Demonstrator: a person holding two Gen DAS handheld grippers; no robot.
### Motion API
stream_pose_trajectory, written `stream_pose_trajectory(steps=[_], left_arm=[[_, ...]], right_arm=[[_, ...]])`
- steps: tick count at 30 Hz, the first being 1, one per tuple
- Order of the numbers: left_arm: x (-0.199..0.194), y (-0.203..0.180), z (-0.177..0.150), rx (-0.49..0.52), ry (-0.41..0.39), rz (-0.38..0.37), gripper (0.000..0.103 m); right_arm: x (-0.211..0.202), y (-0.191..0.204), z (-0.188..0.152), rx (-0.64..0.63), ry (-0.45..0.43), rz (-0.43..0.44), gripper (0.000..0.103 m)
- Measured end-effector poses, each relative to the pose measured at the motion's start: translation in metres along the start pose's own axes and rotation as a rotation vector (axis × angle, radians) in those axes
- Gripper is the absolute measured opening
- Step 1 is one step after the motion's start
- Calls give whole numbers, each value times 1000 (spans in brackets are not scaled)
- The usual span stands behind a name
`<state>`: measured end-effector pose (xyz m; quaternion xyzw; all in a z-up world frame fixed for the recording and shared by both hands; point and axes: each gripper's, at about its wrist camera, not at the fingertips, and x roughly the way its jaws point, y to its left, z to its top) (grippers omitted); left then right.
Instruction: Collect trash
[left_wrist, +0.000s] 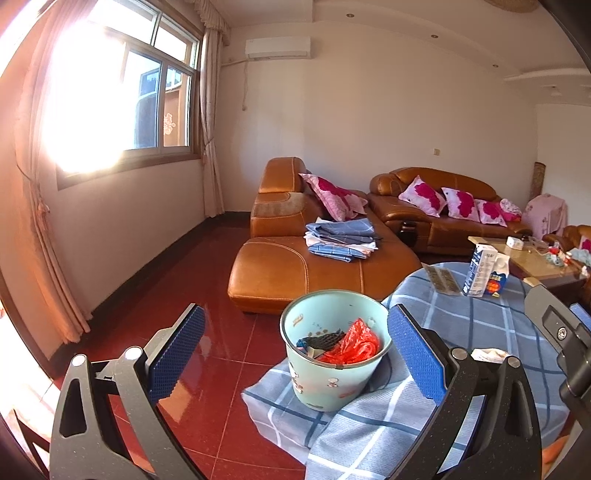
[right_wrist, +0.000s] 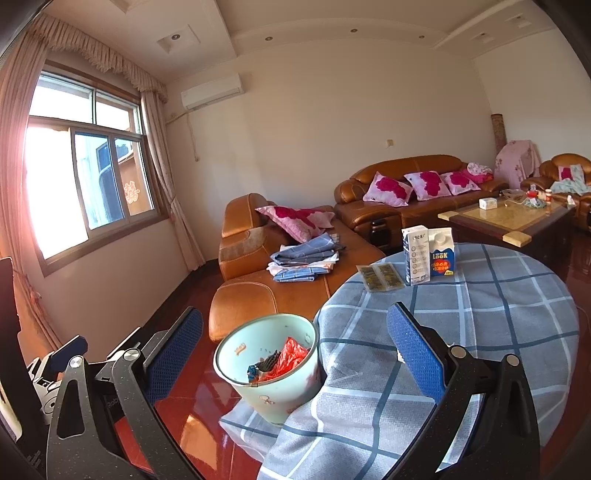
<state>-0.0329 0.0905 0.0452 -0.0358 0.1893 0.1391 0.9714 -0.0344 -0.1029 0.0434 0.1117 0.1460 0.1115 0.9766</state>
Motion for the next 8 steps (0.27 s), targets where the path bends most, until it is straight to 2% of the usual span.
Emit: stream_pose_trajectory(steps=[8], left_arm=[[-2,-4,-2,18,-16,5,97]], right_arm=[[1,-6,1,23,0,-21,98]])
